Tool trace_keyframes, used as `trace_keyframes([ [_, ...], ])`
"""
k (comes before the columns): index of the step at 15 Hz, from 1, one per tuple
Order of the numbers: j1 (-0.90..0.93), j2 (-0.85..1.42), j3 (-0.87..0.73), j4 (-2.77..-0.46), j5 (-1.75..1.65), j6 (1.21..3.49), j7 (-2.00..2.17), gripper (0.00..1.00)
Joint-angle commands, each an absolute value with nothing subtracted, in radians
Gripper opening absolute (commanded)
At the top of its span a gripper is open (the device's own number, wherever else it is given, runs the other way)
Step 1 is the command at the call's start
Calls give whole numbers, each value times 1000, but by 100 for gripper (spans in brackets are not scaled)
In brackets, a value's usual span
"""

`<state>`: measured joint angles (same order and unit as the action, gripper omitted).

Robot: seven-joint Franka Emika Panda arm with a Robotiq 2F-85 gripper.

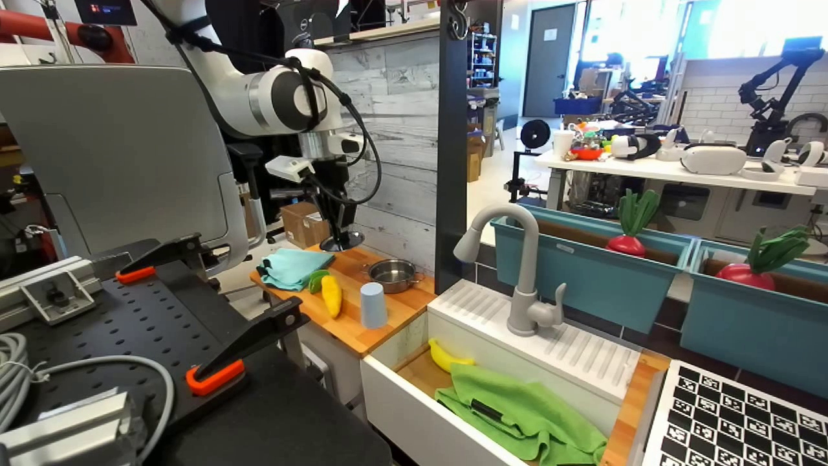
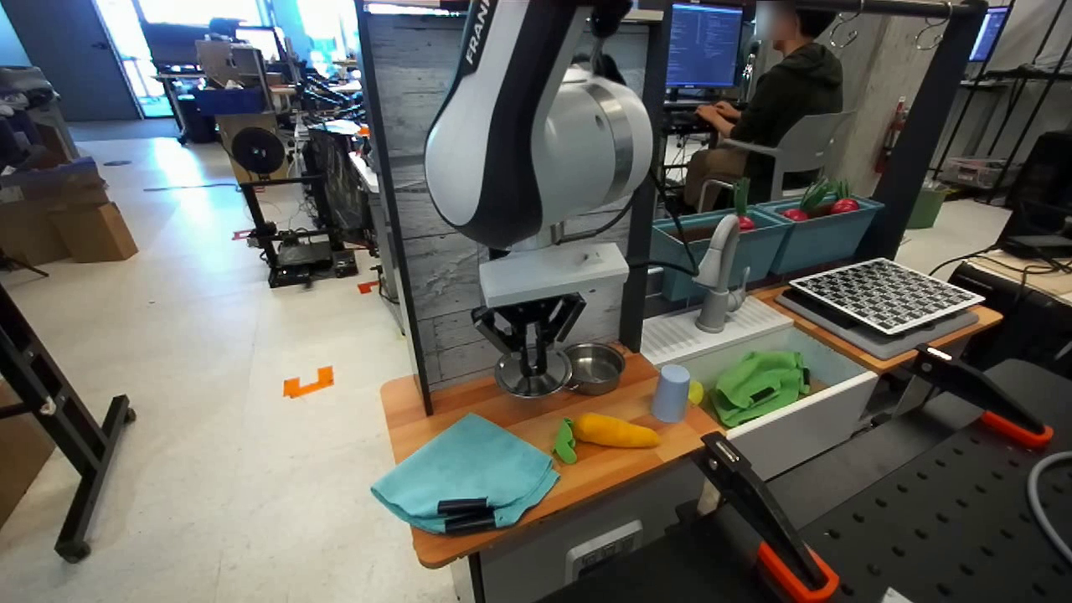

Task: Uncover the pot and put the lid on the counter

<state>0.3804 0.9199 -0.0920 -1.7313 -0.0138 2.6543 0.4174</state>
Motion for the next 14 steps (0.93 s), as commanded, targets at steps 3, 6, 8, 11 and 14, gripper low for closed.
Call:
trace_keyframes([
  [3, 365, 1034, -76, -1576, -28, 2612, 374, 5],
  [6, 362, 1081, -70, -1517, -28, 2585, 354, 5],
  [8, 359, 1108, -66, -1482, -29, 2560, 342, 5],
  [11, 358, 1150, -64, -1429, -33, 2518, 327, 5],
  [14, 358, 1185, -64, -1383, -36, 2487, 315, 5],
])
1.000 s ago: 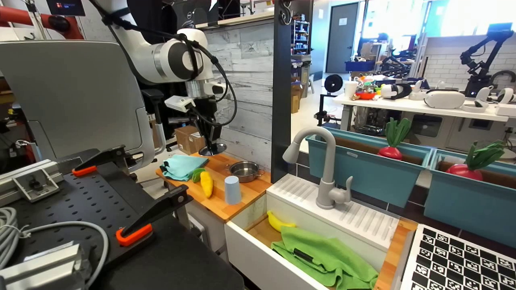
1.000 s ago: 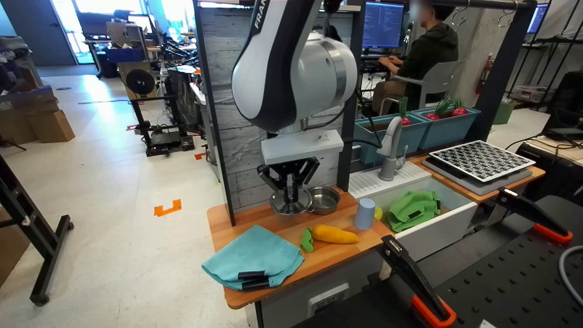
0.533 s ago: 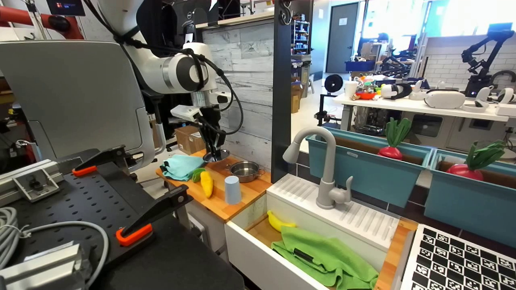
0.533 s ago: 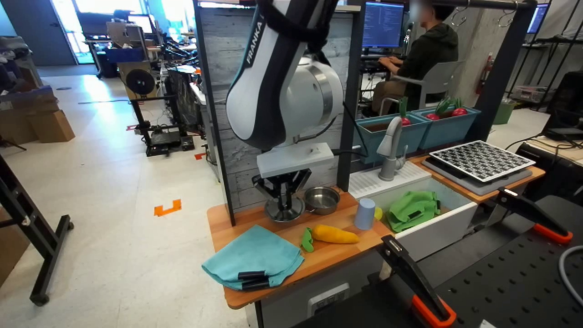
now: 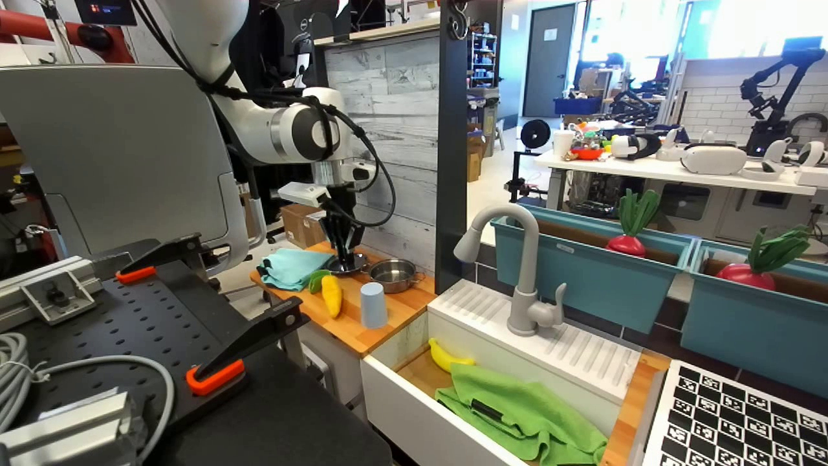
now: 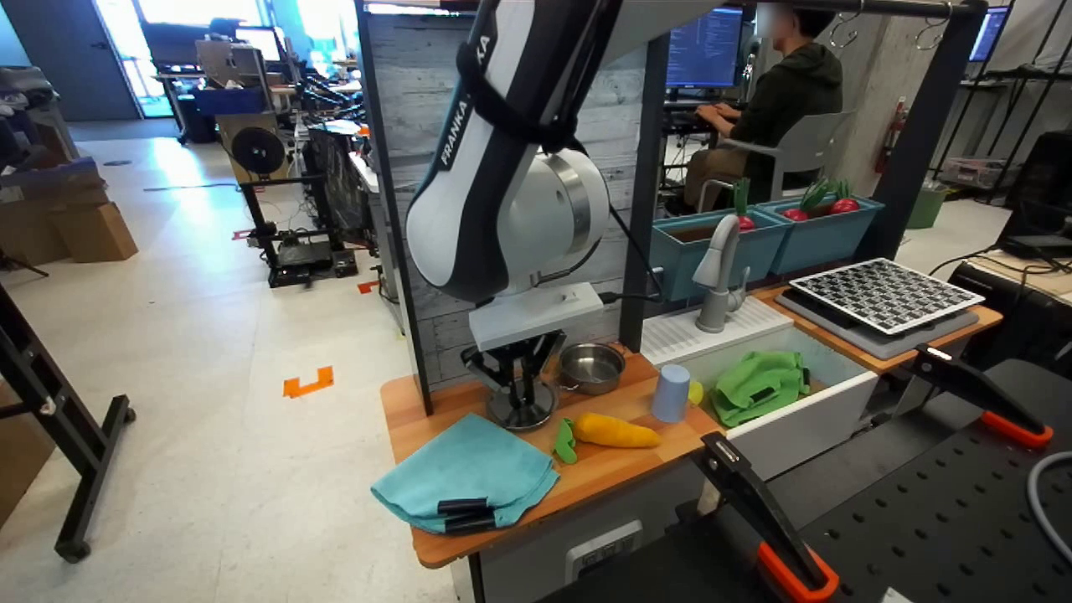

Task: Uncover the pot and put the lid on the counter

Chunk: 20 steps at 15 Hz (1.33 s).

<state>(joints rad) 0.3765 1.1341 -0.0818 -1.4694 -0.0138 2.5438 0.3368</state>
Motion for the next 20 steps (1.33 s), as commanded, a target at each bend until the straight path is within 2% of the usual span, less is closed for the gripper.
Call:
trace_keyframes([
  [1, 358, 1196, -63, -1368, -37, 2477, 311, 5],
  [4, 357, 1225, -62, -1329, -37, 2457, 301, 5],
  [5, 362, 1226, -70, -1323, -46, 2443, 299, 45],
  [7, 363, 1229, -71, -1315, -51, 2430, 297, 53],
  [13, 359, 1194, -67, -1360, -60, 2442, 287, 98],
  [20, 371, 1052, -73, -1534, -77, 2502, 282, 100],
])
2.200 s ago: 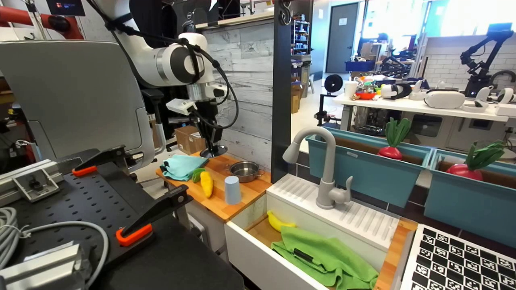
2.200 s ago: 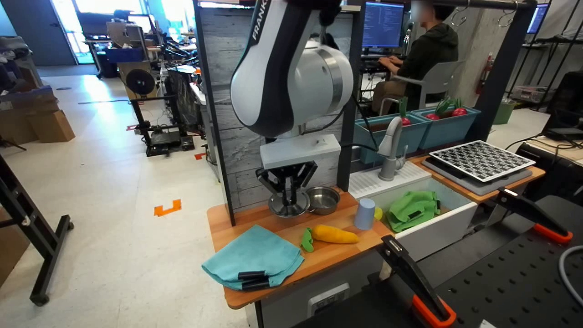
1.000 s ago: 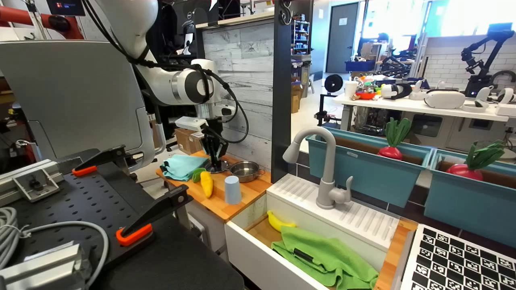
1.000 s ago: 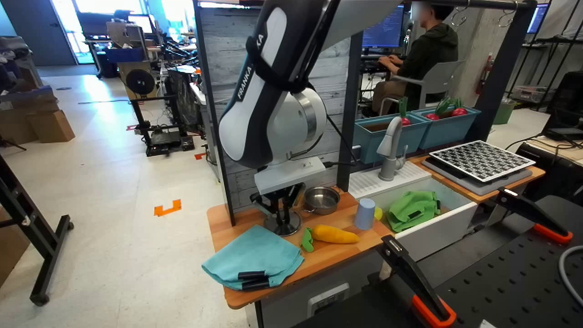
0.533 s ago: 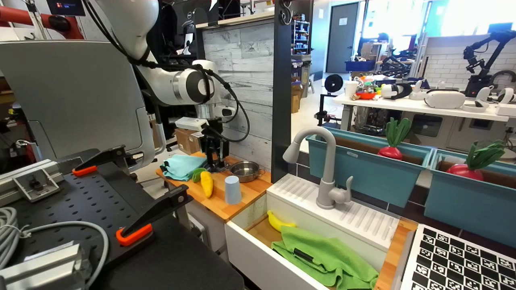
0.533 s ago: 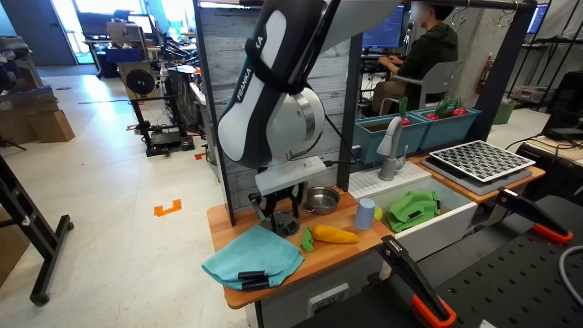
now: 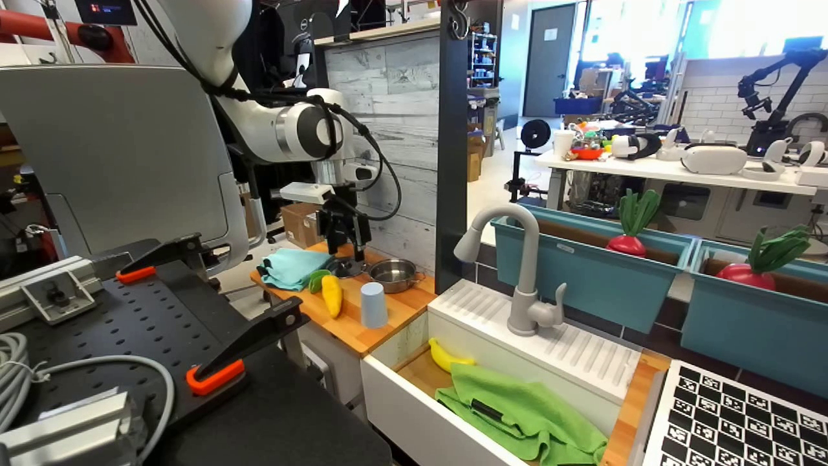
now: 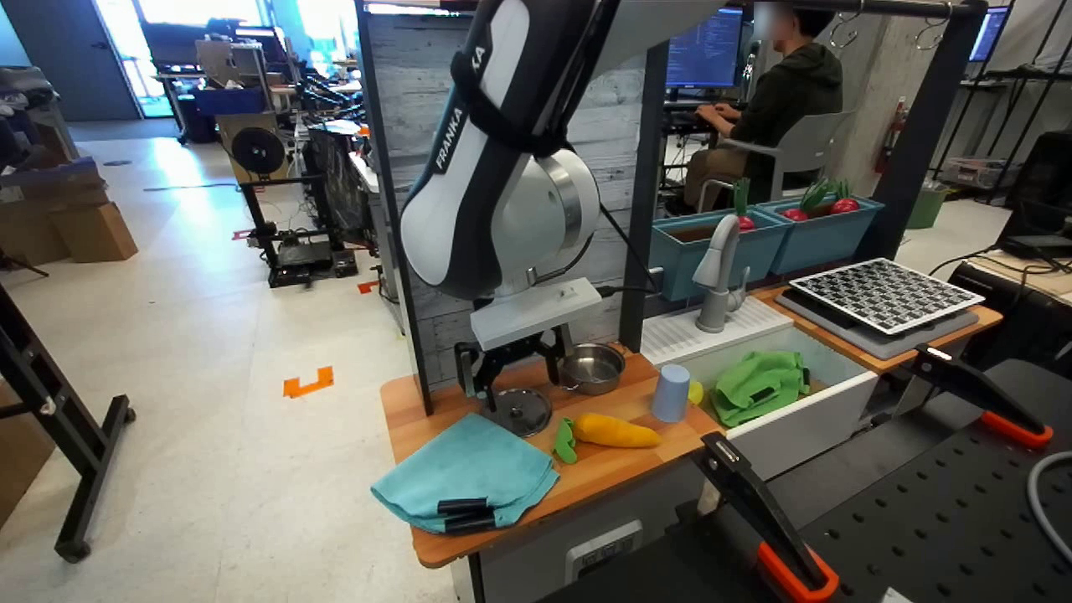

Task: Uncover the pot and put the lid on the counter

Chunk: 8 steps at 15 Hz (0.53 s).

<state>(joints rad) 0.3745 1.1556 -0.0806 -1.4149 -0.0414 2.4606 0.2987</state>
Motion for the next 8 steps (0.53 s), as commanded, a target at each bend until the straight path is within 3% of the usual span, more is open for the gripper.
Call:
trace_keyframes([
  [1, 374, 1021, -75, -1572, -86, 2524, 282, 100],
  [6, 368, 880, -64, -1755, -109, 2661, 245, 100],
  [7, 367, 969, -67, -1630, -94, 2599, 269, 100],
  [8, 367, 943, -66, -1666, -96, 2618, 265, 100],
])
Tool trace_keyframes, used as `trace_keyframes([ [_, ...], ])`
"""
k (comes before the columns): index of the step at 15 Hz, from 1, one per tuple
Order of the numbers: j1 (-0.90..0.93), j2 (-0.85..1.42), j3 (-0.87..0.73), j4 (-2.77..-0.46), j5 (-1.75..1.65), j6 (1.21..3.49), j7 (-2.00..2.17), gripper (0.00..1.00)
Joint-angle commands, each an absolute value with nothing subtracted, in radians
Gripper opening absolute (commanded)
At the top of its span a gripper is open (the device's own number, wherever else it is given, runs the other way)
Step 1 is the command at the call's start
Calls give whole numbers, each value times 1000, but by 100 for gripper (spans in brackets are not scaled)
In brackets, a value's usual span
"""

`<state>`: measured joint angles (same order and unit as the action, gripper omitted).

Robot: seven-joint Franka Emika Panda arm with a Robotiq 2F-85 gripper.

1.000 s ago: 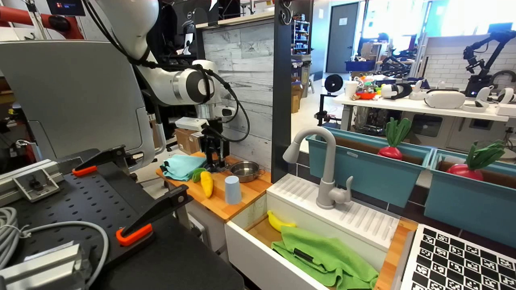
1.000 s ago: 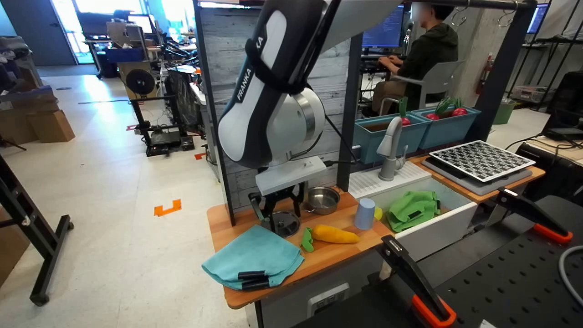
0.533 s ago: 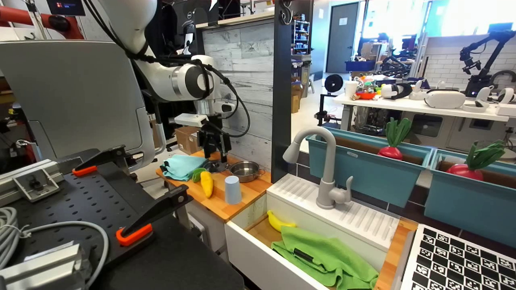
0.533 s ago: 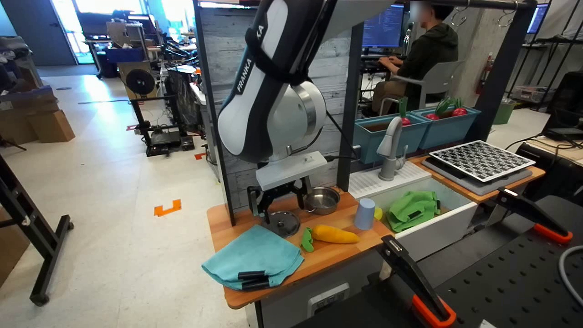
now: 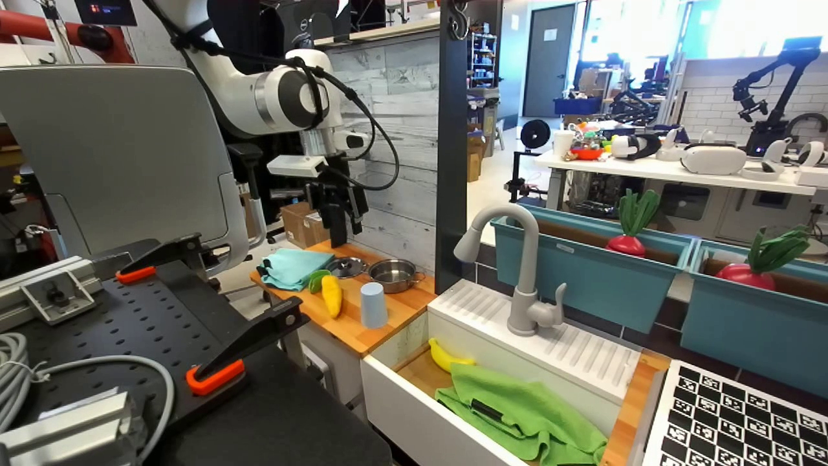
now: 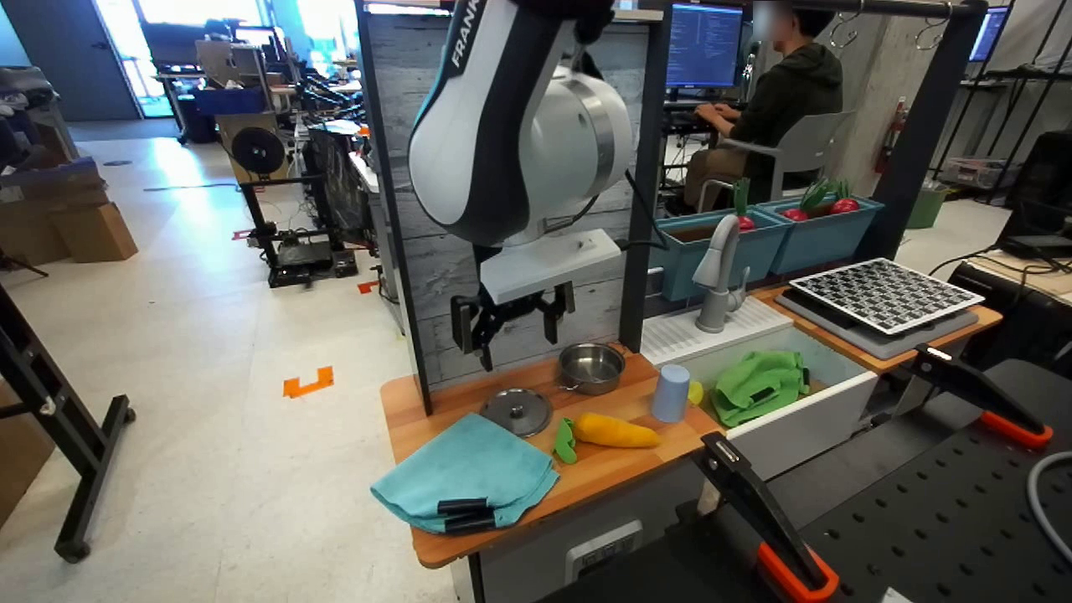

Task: Uncover the pot and put the lid on the counter

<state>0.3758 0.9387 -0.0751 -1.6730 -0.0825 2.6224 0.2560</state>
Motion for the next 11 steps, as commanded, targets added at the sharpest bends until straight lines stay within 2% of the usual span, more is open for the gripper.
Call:
trace_keyframes([
  [1, 367, 925, -65, -1690, -99, 2627, 263, 100],
  [11, 367, 910, -64, -1717, -101, 2631, 260, 100],
])
